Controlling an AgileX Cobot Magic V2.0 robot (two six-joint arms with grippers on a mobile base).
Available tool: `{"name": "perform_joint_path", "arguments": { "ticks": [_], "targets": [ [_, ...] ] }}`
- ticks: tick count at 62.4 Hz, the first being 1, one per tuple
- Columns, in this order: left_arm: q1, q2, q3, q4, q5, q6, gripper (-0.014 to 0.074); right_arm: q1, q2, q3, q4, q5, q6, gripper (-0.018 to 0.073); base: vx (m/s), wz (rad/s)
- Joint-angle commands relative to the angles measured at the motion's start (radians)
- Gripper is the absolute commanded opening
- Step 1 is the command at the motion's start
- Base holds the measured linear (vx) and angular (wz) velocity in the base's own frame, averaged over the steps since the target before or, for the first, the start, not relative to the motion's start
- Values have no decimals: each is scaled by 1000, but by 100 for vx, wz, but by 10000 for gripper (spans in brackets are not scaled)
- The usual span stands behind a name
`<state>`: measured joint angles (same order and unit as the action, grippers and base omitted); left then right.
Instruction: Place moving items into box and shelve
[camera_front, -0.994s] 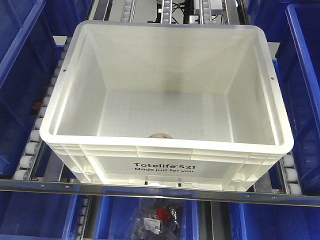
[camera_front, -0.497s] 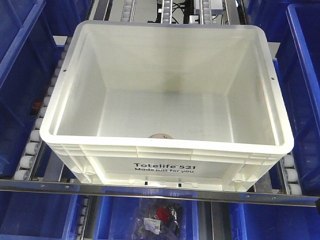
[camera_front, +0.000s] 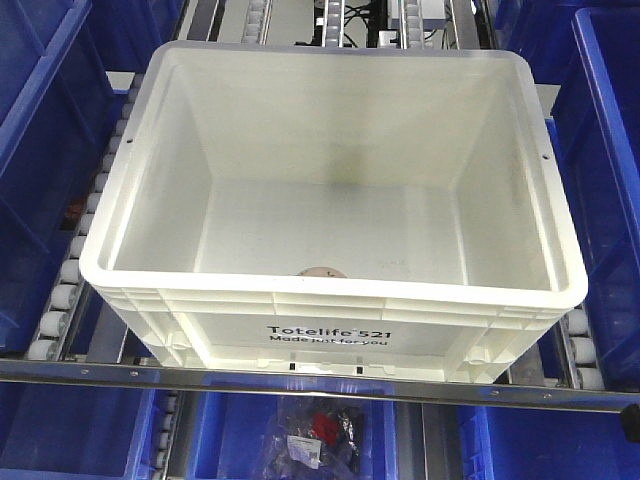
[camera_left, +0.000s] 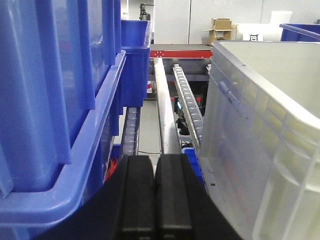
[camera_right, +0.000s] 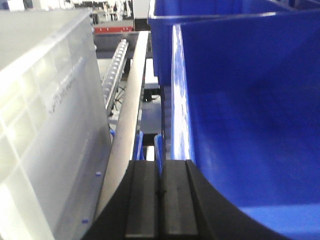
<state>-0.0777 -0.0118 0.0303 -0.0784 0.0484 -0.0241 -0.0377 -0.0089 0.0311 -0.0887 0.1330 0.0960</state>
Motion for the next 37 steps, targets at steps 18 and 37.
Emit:
{"name": "perform_joint_path", "arguments": {
  "ticks": [18, 37],
  "targets": [
    [-2, -8, 20, -9, -84, -3, -6, 1, -24, 6, 4, -114, -10, -6, 0, 0],
    [-2, -8, 20, -9, -84, -3, -6, 1, -24, 6, 4, -114, -10, -6, 0, 0]
  ]
}}
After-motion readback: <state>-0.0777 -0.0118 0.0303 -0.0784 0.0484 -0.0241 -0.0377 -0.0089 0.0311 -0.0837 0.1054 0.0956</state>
